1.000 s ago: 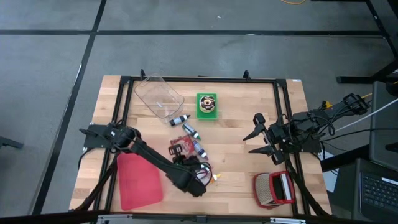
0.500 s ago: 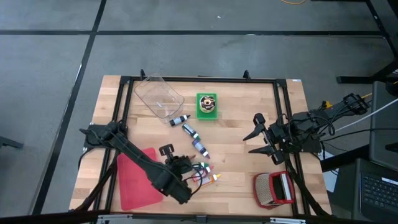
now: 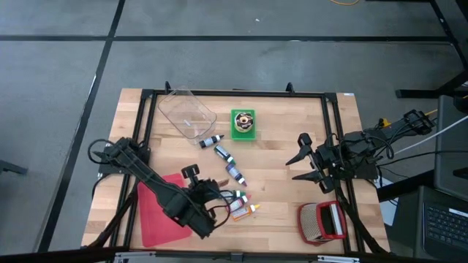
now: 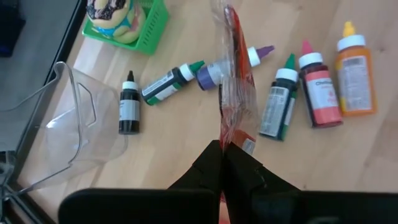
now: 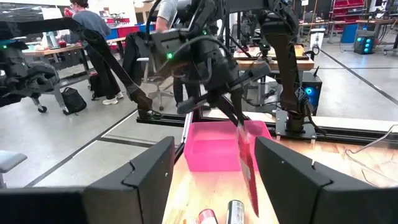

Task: Pick & Place Food Item
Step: Put the red popcorn bag into the pink bin

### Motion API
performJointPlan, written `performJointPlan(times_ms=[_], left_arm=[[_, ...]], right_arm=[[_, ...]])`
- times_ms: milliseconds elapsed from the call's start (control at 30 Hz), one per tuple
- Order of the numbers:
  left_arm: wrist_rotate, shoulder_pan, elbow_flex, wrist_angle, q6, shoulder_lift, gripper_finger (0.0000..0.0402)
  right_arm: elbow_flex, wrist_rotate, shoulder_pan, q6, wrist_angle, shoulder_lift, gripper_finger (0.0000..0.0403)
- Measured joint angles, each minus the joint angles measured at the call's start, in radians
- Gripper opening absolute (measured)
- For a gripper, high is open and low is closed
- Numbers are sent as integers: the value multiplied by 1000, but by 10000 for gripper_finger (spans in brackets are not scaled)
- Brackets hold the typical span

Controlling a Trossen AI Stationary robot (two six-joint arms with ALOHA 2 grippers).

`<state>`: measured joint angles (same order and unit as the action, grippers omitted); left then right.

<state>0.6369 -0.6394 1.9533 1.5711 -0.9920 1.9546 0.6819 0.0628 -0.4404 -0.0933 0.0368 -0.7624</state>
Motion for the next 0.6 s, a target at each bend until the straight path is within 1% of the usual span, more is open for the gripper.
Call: performJointPlan(times_ms=[167, 400, 600], left_arm=[[-6, -39, 0, 0, -6, -63, 1], [-10, -110, 0, 0, -39, -191, 1], [-36, -186, 0, 0, -107, -283, 1]], right_arm=[[0, 0, 0, -3, 0, 0, 226], [0, 17, 0, -17, 0, 0, 226], [0, 32, 0, -32, 0, 0, 226]])
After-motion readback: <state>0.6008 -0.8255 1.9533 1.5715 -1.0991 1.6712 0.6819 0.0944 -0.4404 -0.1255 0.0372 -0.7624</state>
